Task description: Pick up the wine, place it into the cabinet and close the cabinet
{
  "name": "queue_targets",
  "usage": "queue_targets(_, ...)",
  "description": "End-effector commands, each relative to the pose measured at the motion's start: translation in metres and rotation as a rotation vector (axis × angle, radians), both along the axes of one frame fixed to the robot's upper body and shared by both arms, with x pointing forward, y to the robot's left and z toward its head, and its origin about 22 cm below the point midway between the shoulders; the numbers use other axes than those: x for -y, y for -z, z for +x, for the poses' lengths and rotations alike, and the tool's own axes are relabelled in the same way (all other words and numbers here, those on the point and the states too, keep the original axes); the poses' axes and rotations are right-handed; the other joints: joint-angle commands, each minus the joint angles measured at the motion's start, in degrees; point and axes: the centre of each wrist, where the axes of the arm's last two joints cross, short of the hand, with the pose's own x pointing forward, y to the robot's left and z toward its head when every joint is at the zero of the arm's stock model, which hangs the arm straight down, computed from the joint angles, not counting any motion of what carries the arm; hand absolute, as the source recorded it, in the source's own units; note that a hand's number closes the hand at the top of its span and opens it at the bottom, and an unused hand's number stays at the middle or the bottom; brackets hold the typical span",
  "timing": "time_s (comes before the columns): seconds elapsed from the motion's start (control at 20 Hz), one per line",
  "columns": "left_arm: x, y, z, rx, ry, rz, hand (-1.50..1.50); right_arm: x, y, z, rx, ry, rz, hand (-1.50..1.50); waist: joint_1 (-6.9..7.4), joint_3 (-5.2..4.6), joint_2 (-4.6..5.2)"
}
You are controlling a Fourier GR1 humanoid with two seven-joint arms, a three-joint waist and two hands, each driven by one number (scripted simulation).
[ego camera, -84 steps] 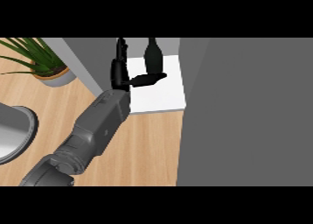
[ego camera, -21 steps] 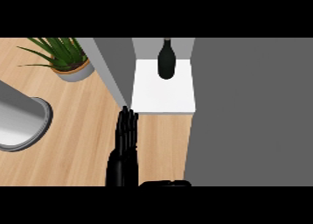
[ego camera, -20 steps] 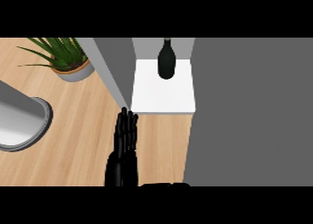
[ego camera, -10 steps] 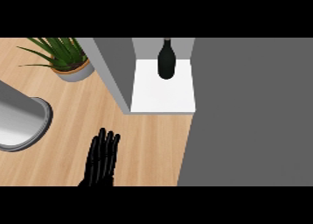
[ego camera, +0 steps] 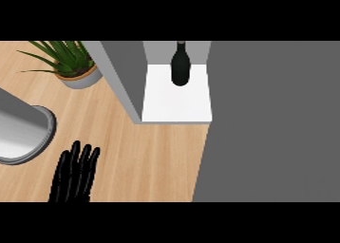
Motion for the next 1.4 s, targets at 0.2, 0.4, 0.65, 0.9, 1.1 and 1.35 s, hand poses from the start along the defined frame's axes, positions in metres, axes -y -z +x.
queue_targets(0.2, -0.044, -0.013, -0.009, 0.024, -0.045, -0.004, -1.50, -0.013, -0.007, -0.043, -0.095, -0.160, 0.144, 1.50, 0.08, -0.03, -0.19)
queue_targets(0.4, -0.063, -0.022, -0.018, 0.029, -0.064, -0.015, -1.50, -0.028, -0.006, -0.042, -0.056, -0.303, 0.057, 1.50, 0.77, -0.03, -0.29)
queue_targets(0.65, -0.088, -0.022, -0.005, 0.027, -0.084, -0.028, -1.50, -0.046, -0.011, -0.057, -0.048, -0.385, 0.064, 1.50, 0.10, -0.05, -0.22)
queue_targets(0.9, -0.121, -0.029, 0.010, 0.016, -0.106, 0.013, -1.50, -0.073, -0.012, -0.062, -0.042, -0.403, 0.068, 1.50, -0.04, -0.08, -0.14)
queue_targets(1.1, -0.131, -0.035, 0.005, 0.001, -0.088, 0.014, -1.50, -0.091, -0.009, -0.068, -0.050, -0.395, 0.087, 1.50, 0.05, -0.13, -0.30)
queue_targets(1.35, -0.134, -0.037, 0.008, 0.016, -0.071, 0.031, -1.50, -0.097, -0.011, -0.068, -0.034, -0.388, 0.102, 1.50, 0.23, -0.22, -0.44)
